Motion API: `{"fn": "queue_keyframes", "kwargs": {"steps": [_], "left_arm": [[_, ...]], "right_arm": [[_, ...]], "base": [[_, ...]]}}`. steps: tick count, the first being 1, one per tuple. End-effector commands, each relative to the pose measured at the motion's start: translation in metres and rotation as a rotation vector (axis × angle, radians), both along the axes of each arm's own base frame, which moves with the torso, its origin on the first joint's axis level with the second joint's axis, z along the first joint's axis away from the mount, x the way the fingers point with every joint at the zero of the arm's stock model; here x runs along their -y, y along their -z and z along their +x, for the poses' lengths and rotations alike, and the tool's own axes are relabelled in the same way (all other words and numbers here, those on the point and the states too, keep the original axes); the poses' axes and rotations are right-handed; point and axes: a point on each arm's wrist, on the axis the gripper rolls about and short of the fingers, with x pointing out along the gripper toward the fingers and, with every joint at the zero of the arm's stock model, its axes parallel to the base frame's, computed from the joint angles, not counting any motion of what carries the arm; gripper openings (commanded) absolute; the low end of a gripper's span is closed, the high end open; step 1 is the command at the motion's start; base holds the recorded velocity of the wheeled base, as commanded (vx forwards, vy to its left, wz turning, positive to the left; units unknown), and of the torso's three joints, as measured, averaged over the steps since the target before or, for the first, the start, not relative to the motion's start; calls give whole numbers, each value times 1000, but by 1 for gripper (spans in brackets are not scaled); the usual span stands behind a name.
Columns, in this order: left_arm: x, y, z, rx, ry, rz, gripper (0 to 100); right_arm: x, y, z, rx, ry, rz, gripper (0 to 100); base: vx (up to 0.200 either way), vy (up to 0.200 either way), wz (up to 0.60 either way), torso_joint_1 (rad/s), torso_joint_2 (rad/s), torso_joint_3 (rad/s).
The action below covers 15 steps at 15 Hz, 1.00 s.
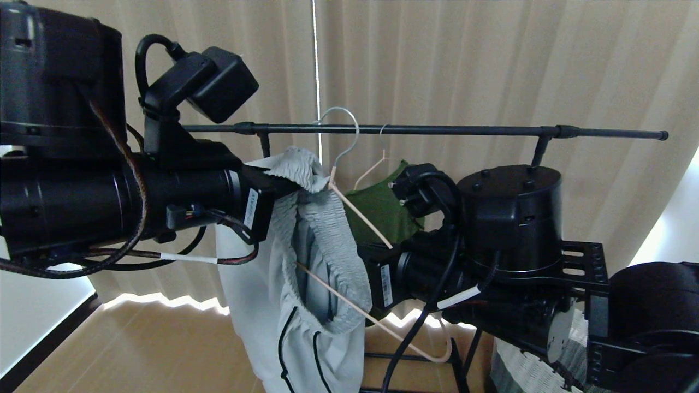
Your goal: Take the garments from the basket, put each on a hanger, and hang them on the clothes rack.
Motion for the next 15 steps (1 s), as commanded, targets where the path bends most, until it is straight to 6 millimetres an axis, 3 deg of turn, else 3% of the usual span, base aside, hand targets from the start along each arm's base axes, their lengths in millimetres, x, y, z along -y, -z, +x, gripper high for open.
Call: {"fn": "queue_keyframes", "kwargs": {"steps": [1, 11, 12, 15], "left_arm": [[-7, 7, -7, -19, -9, 15, 0], [-8, 24, -23, -46, 39, 52, 0], [-9, 23, -27, -41, 47, 50, 100], [-18, 23, -39, -1, 60, 56, 100]], "right_arm": [[6, -12, -5, 24, 1, 34, 0], [7, -17, -7, 150, -108, 73, 0], [10, -18, -6, 153, -101, 76, 0], [27, -22, 7, 186, -42, 47, 0]], "base": [[0, 0, 0, 0, 0, 0], [0, 0, 0, 0, 0, 0], [0, 0, 0, 0, 0, 0], [0, 0, 0, 0, 0, 0]]}}
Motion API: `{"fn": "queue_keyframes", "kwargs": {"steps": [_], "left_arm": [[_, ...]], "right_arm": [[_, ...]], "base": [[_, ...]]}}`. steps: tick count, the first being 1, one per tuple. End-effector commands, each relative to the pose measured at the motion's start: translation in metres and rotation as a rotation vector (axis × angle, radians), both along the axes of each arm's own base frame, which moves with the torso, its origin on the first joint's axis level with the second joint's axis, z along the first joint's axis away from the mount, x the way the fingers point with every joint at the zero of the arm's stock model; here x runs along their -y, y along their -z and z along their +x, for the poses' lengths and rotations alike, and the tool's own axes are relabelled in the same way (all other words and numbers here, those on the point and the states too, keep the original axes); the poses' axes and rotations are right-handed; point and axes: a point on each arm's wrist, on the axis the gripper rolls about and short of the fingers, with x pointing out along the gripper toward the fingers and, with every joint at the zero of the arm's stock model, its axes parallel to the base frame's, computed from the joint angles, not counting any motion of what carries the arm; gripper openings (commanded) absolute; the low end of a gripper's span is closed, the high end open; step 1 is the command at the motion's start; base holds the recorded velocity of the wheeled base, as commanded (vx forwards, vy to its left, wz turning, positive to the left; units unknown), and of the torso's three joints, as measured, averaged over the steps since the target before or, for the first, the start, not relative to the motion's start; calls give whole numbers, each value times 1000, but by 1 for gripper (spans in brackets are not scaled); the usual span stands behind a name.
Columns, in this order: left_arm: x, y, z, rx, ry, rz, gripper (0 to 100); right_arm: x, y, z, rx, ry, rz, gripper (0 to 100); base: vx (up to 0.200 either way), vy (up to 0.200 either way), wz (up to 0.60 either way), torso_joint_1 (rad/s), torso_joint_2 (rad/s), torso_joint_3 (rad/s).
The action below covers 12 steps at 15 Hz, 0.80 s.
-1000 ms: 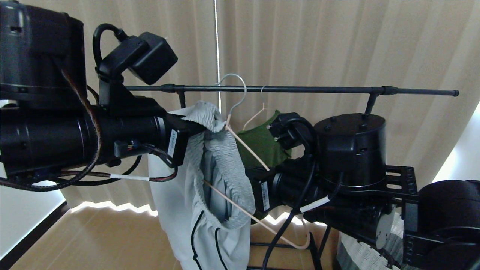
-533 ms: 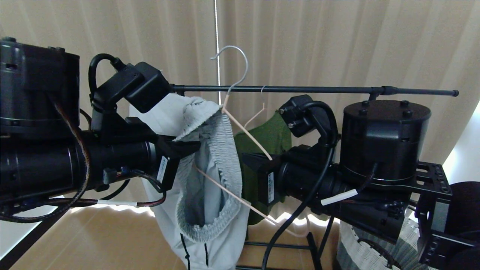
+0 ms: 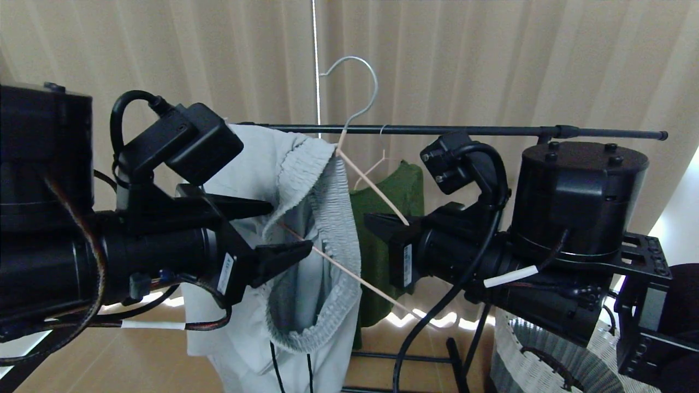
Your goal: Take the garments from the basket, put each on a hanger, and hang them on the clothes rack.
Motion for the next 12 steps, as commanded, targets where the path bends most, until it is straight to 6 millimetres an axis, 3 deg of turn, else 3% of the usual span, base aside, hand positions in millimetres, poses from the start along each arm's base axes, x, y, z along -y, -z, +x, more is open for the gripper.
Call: {"fn": "queue_keyframes", "kwargs": {"steps": [1, 6, 10, 12], "left_arm": [[-9, 1, -12, 51, 13, 7, 100], [-21, 3, -24, 208, 26, 36, 100], [-41, -5, -5, 360, -62, 192, 100], [-35, -4, 4, 402, -33, 203, 100]], "right_arm": [[16, -6, 8, 24, 49, -7, 0], [53, -10, 8, 61, 79, -45, 0], [83, -3, 6, 79, 49, -106, 0], [88, 3, 7, 68, -11, -123, 0]], "base": [[0, 0, 0, 0, 0, 0], [0, 0, 0, 0, 0, 0], [0, 0, 0, 0, 0, 0], [0, 0, 0, 0, 0, 0]]}}
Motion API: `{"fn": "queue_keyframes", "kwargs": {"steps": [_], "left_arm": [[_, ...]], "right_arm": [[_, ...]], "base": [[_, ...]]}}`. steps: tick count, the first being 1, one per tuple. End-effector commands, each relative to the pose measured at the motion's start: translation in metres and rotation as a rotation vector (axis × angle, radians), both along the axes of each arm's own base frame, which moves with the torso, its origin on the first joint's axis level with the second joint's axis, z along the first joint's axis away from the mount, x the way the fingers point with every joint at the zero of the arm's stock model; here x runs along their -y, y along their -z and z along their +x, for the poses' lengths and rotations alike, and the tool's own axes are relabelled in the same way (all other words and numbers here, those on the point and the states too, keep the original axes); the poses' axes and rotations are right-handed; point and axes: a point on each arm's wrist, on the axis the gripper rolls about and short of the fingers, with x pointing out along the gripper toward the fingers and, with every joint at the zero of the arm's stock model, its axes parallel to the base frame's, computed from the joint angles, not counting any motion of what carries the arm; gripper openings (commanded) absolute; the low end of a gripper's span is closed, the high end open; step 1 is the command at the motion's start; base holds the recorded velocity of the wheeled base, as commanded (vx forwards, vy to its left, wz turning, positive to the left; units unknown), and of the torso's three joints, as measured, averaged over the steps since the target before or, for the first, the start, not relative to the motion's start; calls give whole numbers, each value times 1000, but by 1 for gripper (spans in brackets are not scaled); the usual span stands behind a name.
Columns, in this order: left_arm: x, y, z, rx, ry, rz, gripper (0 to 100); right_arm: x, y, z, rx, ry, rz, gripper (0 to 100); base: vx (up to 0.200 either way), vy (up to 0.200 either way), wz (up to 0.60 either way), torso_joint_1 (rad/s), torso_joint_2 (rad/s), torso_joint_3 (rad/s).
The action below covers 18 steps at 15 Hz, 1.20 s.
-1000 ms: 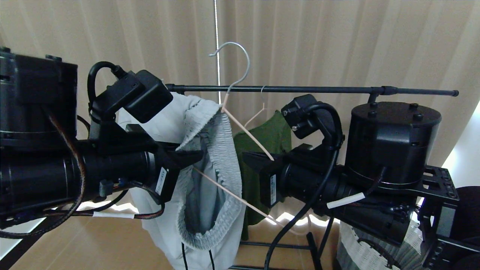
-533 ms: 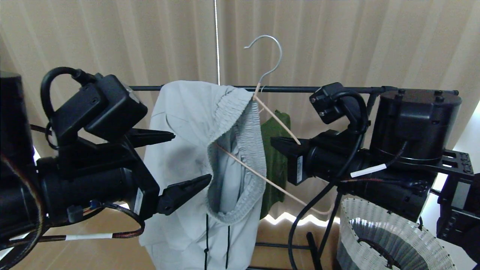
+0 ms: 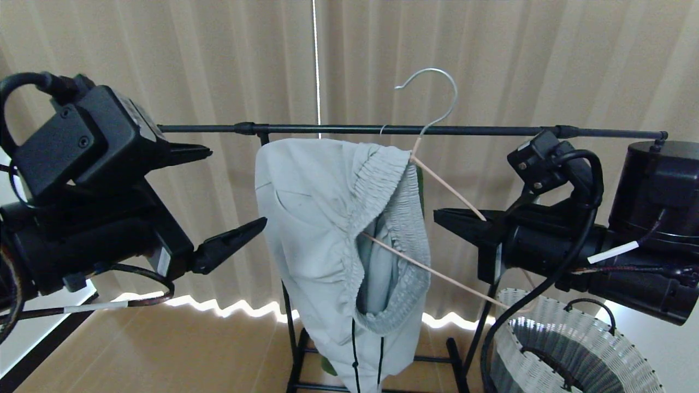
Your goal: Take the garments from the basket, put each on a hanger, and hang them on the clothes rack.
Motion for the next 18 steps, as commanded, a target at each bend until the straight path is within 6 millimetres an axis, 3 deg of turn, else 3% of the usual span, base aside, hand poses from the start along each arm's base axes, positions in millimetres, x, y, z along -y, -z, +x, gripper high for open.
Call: {"fn": "queue_keyframes", "kwargs": {"steps": [1, 9, 18], "left_arm": [[6, 5, 13, 1, 21, 21, 100], [53, 2, 59, 65, 145, 131, 100], [56, 10, 64, 40, 148, 146, 100]], "right_arm": [[6, 2, 1, 0, -7, -7, 0], [4, 9, 1, 14, -122, -84, 0], [-6, 7, -7, 27, -173, -82, 0]], "base": [[0, 0, 0, 0, 0, 0], [0, 0, 0, 0, 0, 0], [0, 0, 0, 0, 0, 0]]}}
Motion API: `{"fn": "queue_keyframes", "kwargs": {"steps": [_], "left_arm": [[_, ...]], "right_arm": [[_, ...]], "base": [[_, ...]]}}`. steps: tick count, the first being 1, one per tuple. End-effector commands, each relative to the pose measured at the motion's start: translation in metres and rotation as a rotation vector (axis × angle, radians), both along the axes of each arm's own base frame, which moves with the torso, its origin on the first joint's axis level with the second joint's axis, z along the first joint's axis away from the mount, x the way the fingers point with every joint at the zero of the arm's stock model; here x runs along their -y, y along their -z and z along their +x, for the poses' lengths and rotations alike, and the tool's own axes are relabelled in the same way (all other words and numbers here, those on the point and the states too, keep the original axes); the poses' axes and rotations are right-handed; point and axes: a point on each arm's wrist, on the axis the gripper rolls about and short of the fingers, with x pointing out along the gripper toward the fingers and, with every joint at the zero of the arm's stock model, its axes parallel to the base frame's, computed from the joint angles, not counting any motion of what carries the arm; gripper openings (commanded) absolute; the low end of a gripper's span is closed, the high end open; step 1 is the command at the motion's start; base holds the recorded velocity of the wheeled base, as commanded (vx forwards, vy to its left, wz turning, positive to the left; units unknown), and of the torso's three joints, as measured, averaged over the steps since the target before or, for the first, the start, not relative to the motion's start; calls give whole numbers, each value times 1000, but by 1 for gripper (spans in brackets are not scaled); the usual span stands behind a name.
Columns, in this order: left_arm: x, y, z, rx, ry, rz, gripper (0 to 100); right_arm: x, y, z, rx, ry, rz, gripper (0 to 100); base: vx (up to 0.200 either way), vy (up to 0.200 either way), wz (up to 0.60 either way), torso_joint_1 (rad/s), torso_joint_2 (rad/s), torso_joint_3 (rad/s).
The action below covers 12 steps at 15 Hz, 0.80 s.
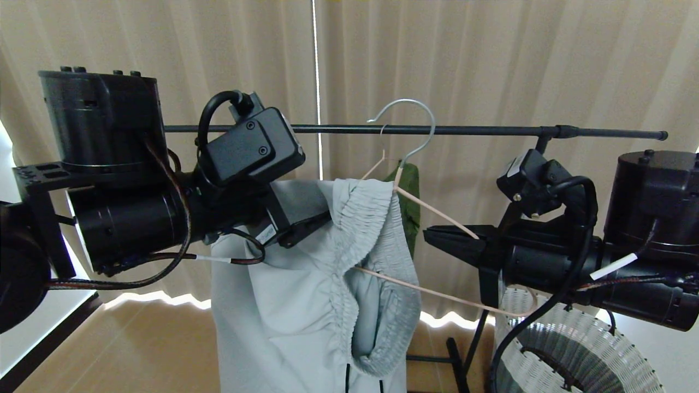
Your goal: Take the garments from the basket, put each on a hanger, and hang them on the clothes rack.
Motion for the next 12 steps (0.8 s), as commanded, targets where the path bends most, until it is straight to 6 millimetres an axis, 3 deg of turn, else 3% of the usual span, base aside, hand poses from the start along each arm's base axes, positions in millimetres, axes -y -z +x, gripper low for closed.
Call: {"fn": "queue_keyframes", "kwargs": {"steps": [1, 2, 3, 12], "left_arm": [[0, 2, 1, -5, -1, 3, 100], [0, 3, 1, -9, -2, 6, 100], [0, 4, 1, -13, -2, 8, 0], [-1, 9, 0, -29, -8, 12, 0]], "right_arm": [[-3, -1, -3, 3, -16, 2, 0], [-3, -1, -3, 3, -16, 2, 0], [-3, -1, -3, 4, -18, 4, 0], [-4, -5, -2, 16, -56, 25, 0]], "base": [[0, 0, 0, 0, 0, 0], [0, 0, 0, 0, 0, 0], [0, 0, 0, 0, 0, 0], [0, 0, 0, 0, 0, 0]]}}
